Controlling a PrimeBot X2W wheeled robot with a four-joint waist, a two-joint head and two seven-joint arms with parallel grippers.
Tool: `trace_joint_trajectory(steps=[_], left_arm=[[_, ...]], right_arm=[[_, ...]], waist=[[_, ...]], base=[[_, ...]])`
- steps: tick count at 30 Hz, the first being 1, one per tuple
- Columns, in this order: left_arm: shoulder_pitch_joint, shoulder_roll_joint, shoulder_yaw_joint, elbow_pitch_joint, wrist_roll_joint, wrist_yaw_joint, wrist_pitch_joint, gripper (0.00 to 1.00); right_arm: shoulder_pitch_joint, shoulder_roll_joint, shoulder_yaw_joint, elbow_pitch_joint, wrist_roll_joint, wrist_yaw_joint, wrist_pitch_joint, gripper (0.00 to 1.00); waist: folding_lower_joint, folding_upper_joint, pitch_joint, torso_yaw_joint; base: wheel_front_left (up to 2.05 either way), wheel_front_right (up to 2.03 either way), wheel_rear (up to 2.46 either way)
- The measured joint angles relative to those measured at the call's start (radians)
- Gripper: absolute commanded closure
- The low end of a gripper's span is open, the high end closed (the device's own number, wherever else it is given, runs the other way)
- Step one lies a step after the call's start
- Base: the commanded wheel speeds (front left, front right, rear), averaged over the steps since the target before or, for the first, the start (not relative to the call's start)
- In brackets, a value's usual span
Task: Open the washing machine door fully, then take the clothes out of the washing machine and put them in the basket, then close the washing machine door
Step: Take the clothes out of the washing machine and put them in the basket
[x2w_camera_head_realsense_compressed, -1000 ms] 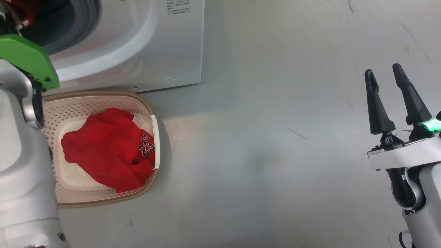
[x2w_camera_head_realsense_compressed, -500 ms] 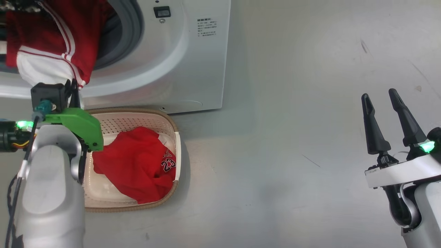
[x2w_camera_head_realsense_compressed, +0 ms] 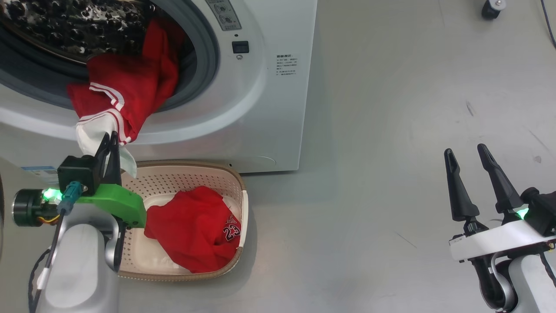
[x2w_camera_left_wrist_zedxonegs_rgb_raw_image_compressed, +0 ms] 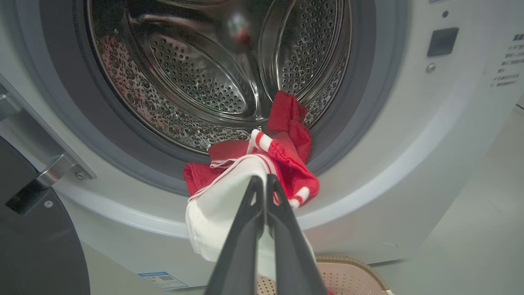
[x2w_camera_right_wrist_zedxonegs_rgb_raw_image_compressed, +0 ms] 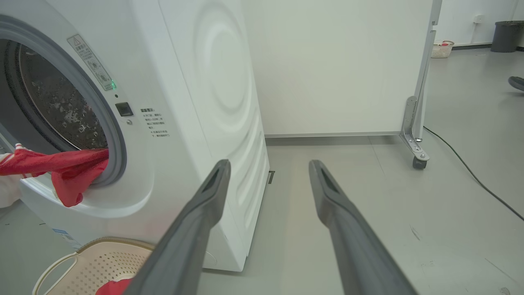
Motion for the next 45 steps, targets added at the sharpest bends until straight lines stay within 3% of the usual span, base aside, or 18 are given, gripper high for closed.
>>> trace_joint_trajectory(steps=[11, 29, 36, 45], left_arm=[[0.026, 0.000, -0.021, -0.149, -0.072, 0.002, -0.065, 1.00], [0.007, 0.001, -0.027, -0.514, -0.132, 0.073, -0.069, 1.00], [0.005, 0.001, -0.028, -0.579, -0.122, 0.094, -0.070, 1.00], [0.098, 0.001, -0.068, -0.510, -0.115, 0.109, -0.070, 1.00]], right_arm=[[0.020, 0.014, 0.009, -0.001, -0.013, 0.000, 0.000, 0.00], [0.022, 0.033, 0.019, -0.006, -0.022, 0.000, 0.000, 0.00], [0.022, 0.035, 0.019, -0.008, -0.022, 0.000, 0.000, 0.00], [0.023, 0.038, 0.028, -0.014, -0.022, 0.000, 0.000, 0.00]], waist=[[0.0000, 0.0000, -0.042, 0.023], [0.0000, 0.0000, -0.045, 0.005], [0.0000, 0.0000, -0.040, -0.006], [0.0000, 0.0000, -0.026, -0.015]], base=[[0.00, 0.00, 0.00], [0.00, 0.00, 0.00], [0.00, 0.00, 0.00], [0.00, 0.00, 0.00]])
